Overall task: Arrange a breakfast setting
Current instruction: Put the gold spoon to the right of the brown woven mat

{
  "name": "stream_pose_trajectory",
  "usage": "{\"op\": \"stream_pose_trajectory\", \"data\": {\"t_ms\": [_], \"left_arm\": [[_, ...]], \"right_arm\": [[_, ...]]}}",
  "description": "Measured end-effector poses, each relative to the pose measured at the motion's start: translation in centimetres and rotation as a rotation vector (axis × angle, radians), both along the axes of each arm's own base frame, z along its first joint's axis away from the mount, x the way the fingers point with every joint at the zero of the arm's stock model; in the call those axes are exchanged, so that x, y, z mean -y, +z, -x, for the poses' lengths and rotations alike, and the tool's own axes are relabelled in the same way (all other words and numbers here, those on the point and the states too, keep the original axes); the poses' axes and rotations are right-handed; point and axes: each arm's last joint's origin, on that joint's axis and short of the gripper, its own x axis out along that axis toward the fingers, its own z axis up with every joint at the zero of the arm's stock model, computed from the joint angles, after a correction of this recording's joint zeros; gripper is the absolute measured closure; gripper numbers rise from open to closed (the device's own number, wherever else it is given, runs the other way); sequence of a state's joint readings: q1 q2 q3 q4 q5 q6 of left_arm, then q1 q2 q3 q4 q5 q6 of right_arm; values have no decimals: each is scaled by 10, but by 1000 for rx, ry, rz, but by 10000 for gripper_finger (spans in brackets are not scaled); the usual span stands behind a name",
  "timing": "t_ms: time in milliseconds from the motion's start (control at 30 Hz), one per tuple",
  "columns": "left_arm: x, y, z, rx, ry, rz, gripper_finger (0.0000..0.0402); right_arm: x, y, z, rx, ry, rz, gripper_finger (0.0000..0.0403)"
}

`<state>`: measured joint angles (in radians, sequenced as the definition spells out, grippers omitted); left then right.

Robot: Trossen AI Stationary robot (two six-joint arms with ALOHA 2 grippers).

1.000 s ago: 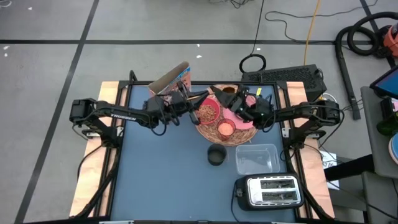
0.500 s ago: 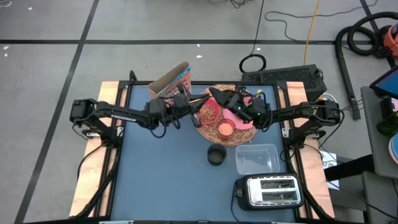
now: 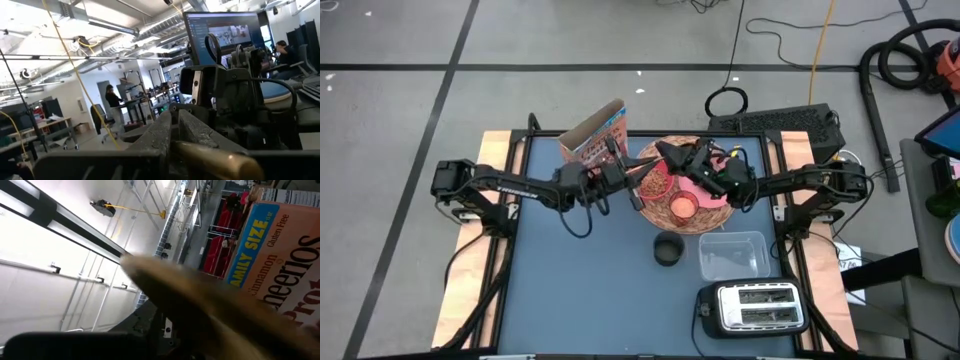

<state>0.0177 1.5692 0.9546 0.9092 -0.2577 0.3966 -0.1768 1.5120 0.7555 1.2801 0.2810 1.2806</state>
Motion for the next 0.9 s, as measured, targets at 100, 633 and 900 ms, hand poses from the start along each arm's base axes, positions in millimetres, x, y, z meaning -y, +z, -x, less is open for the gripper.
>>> {"op": "stream_pose_trajectory", "data": {"t_ms": [100, 633, 900], "left_arm": [[0, 0, 0, -1, 0, 0, 373], [0, -1, 0, 19, -19, 37, 333], [0, -9, -2, -32, -47, 154, 288]], "right_arm": [[0, 0, 0, 3, -1, -4, 311], [-1, 1, 0, -31, -9, 67, 322], [-1, 1, 0, -67, -45, 142, 339]]}}
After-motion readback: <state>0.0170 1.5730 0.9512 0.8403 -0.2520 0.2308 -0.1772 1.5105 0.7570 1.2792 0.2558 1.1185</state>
